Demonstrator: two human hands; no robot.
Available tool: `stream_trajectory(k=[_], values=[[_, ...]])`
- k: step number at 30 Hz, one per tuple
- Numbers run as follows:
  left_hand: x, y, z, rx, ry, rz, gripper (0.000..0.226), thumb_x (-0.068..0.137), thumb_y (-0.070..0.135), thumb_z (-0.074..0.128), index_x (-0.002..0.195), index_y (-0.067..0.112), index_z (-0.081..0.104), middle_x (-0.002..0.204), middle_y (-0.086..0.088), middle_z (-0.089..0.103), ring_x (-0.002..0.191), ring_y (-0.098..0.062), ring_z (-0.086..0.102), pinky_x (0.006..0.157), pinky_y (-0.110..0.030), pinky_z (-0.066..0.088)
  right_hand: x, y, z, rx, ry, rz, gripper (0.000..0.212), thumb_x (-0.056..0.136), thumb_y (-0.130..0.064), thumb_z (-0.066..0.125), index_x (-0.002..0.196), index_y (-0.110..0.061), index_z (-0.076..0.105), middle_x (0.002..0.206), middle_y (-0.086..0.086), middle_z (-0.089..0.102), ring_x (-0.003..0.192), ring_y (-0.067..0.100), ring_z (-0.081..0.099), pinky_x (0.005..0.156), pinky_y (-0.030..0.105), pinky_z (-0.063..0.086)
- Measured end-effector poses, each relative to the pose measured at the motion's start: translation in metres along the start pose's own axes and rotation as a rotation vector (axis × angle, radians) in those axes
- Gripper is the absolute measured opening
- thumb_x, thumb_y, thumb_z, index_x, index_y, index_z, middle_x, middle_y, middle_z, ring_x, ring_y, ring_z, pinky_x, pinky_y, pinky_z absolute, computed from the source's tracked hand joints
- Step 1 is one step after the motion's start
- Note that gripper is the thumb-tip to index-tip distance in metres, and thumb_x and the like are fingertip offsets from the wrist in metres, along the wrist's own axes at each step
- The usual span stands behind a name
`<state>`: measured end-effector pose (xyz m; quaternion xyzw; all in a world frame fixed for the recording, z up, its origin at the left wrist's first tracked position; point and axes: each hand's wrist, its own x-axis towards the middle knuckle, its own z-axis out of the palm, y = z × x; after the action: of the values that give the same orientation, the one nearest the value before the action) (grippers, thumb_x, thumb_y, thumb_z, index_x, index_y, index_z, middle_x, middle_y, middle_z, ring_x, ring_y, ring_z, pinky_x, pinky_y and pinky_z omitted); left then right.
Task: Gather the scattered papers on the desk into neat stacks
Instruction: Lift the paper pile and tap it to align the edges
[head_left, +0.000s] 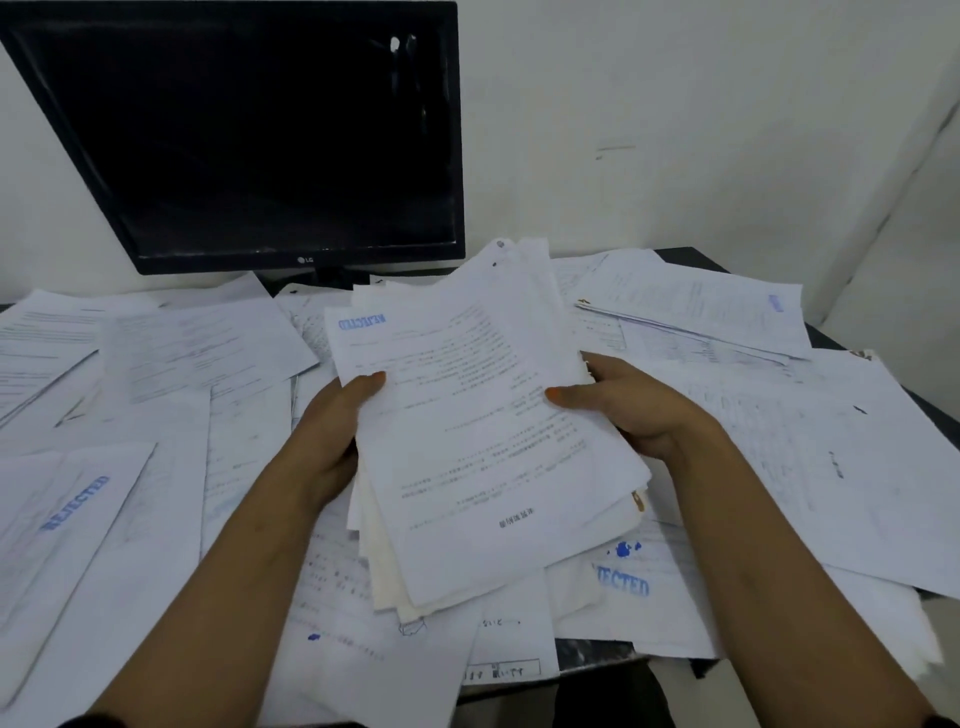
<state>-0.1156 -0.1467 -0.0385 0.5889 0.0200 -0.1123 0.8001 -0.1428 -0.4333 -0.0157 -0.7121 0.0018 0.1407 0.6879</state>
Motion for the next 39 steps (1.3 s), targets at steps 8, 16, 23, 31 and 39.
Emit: stream_trajectory(k=[8, 16, 23, 31, 39], values=[[0.000, 0.005, 0.014, 0.055, 0.148, -0.028, 0.047, 0.095, 0.059, 0.044, 0.111, 0.019, 0.063, 0.105, -0.003, 0.072, 0.087, -0.016, 0.070, 0.069, -0.031, 0.054, 0.001, -0.001, 0.012, -0.100, 0.037, 0.047, 0.023, 0.090, -0.005, 0.062, 0.112, -0.012, 0.064, 0.112, 0.006, 0.070, 0.076, 0.010, 0.072, 0.060, 0.021, 0.056], [-0.016, 0.010, -0.021, 1.080, 0.057, 0.292, 0.050, 0.075, 0.052, 0.076, 0.116, 0.034, 0.055, 0.127, 0.007, 0.054, 0.118, -0.018, 0.052, 0.089, -0.020, 0.044, 0.015, 0.011, -0.005, 0.462, 0.430, -0.120, 0.041, 0.088, 0.006, 0.054, 0.128, -0.003, 0.057, 0.115, 0.011, 0.069, 0.093, 0.024, 0.070, 0.063, 0.028, 0.059], [-0.019, 0.000, 0.011, 1.540, -0.234, -0.082, 0.128, 0.040, 0.087, 0.064, 0.150, 0.051, 0.009, 0.161, 0.012, -0.018, 0.147, -0.021, -0.021, 0.115, -0.053, -0.016, 0.007, 0.010, -0.023, 0.688, 0.497, -0.129, 0.040, 0.095, 0.001, 0.047, 0.135, -0.002, 0.050, 0.131, 0.015, 0.059, 0.112, 0.034, 0.062, 0.080, 0.042, 0.059], [0.010, -0.019, 0.026, 1.356, 0.098, 0.104, 0.099, 0.058, 0.091, 0.054, 0.141, 0.039, 0.039, 0.139, 0.007, 0.048, 0.129, -0.024, 0.040, 0.108, -0.043, 0.033, -0.006, 0.005, -0.010, 0.507, 0.331, -0.053, 0.034, 0.091, 0.001, 0.055, 0.124, -0.004, 0.059, 0.105, 0.009, 0.073, 0.090, 0.025, 0.072, 0.070, 0.036, 0.061], [-0.004, -0.004, -0.039, 0.842, 0.278, 0.331, 0.038, 0.097, -0.003, 0.040, 0.119, 0.018, 0.062, 0.126, 0.002, 0.058, 0.105, -0.009, 0.055, 0.074, -0.002, 0.036, -0.001, 0.004, 0.003, 0.076, 0.255, -0.049, 0.036, 0.090, -0.005, 0.061, 0.126, -0.010, 0.058, 0.121, 0.007, 0.066, 0.096, 0.021, 0.068, 0.074, 0.030, 0.057]])
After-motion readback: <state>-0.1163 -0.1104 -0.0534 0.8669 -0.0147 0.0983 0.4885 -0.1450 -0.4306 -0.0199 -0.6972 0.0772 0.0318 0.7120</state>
